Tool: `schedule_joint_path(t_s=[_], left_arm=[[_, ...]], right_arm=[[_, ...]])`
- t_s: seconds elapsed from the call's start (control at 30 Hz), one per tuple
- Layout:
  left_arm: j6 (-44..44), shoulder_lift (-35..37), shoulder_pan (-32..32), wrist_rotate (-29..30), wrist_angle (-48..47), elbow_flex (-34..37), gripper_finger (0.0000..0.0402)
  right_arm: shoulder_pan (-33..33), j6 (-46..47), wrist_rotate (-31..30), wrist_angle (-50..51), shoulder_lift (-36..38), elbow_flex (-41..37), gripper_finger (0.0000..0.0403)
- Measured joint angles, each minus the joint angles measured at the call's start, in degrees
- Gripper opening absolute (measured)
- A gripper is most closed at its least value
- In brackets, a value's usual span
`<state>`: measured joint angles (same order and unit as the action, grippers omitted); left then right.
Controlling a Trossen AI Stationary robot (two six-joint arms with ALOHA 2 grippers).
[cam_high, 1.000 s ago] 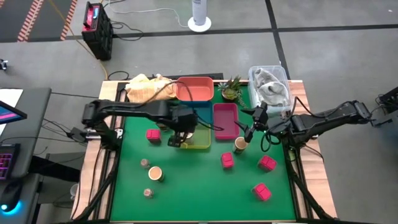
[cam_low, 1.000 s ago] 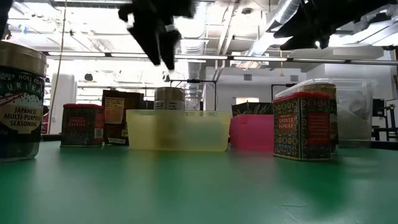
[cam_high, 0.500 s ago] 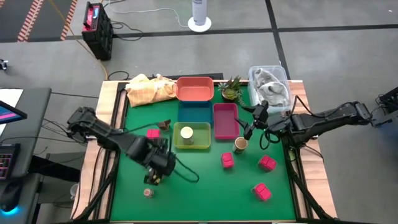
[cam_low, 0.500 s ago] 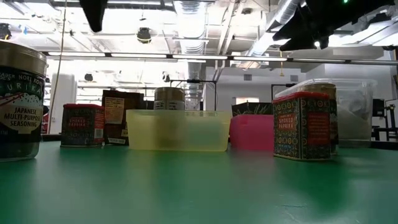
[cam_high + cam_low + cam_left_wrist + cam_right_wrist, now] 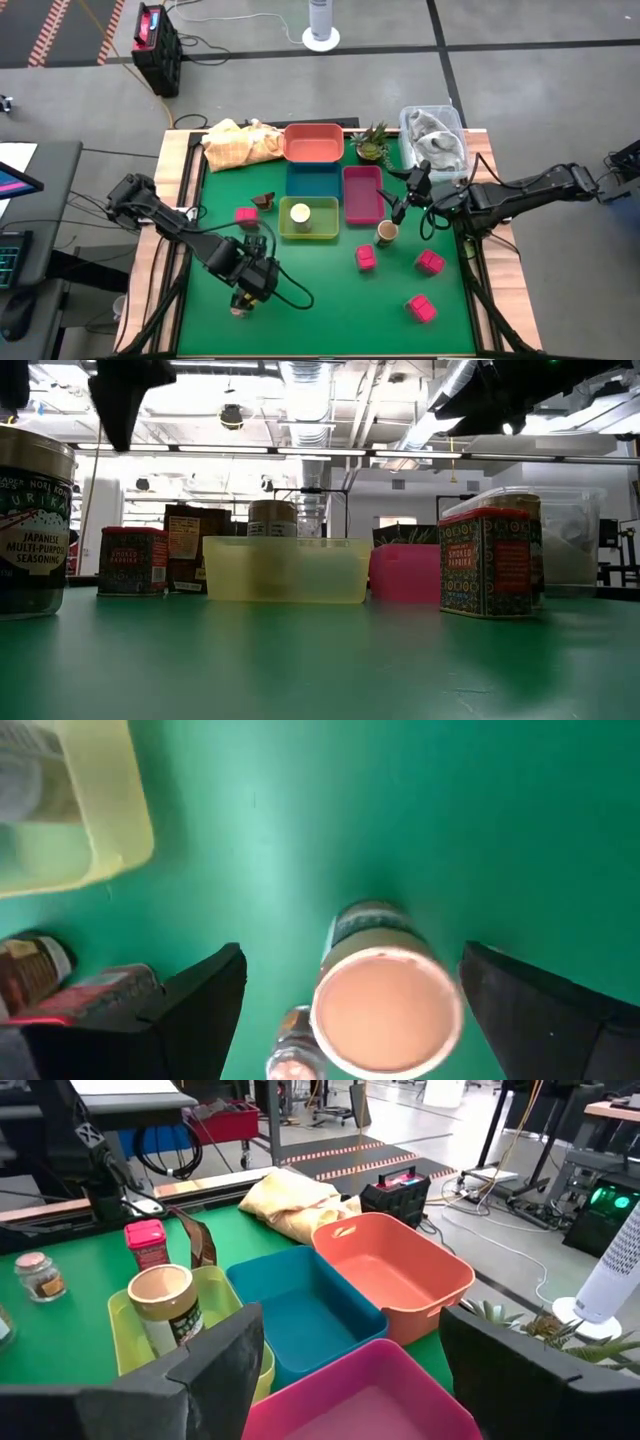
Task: Sort spices by type
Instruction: Put the left brown seasoning bottle into the yellow bin
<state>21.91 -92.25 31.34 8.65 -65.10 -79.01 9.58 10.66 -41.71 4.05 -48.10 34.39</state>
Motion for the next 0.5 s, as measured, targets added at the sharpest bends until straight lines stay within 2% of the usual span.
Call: schedule_joint_path(t_s=[0.23, 0.5], left_arm=[[0.0, 0.0, -0.6, -4.6, 3.6, 6.3, 0.0352], [-1.1, 0.0, -0.6, -5.2, 2.7, 10.3, 0.0352]], right_arm=[[0.0, -0.6, 0.0, -0.2, 0.0, 0.0, 0.0327], [0.0, -0.6, 0.0, -0.9, 0.0, 0.0, 0.0327]])
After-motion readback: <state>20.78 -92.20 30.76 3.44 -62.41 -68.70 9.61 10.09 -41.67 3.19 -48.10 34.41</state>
